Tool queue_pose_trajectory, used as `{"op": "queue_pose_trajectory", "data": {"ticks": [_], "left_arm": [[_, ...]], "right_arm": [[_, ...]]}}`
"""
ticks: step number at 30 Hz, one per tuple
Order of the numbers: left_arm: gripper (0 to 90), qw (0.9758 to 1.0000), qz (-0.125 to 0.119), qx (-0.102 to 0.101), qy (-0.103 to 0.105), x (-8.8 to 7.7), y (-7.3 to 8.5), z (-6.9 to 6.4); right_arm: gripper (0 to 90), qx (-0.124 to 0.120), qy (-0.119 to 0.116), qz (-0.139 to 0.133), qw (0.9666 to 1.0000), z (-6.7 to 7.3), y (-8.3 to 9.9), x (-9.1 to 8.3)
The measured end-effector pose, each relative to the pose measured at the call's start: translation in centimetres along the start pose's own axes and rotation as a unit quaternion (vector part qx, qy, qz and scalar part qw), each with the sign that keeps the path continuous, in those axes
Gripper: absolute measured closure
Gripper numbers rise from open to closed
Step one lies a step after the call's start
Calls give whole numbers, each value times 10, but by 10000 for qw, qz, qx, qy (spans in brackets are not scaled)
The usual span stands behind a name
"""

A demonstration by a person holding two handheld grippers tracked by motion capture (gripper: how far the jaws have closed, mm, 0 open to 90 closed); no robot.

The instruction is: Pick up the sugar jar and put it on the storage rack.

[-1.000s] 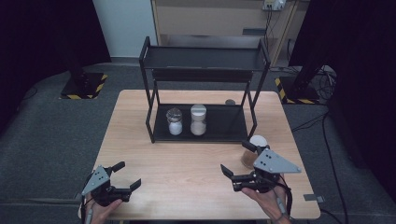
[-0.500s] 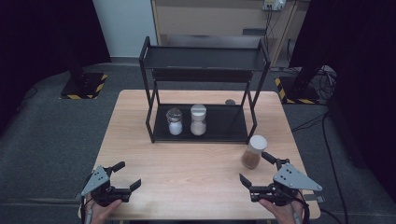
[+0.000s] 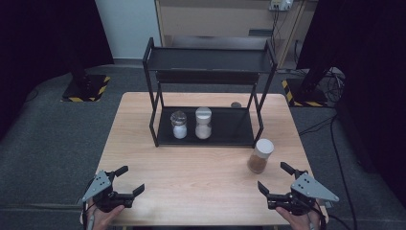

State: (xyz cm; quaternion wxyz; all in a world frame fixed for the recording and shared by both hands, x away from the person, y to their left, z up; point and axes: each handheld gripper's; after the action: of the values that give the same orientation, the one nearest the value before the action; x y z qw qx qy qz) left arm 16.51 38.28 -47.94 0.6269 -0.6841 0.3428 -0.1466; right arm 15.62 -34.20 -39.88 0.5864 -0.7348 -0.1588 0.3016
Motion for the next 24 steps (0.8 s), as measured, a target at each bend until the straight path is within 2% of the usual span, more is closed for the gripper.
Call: {"op": "queue_pose_trajectory", "data": {"ticks": [17,24], "left_arm": [[17,10000,-18,36,37,0,0,0],[17,10000,-19,60,43,0,0,-1]], "right_arm": [[37,273,274,93,9992,-13,23,6],[37,379,303,84,9988,-17,33,8]]}}
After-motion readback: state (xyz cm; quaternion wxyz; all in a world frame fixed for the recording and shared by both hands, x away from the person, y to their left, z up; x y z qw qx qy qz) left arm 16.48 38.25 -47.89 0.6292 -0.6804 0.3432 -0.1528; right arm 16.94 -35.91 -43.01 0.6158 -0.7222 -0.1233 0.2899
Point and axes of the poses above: each handheld gripper's, and its own axes: x roughly forward along the jaws, y roughly out of its underside, z roughly to its left, and after that the axes turned 4 degrees about -x, right-handed
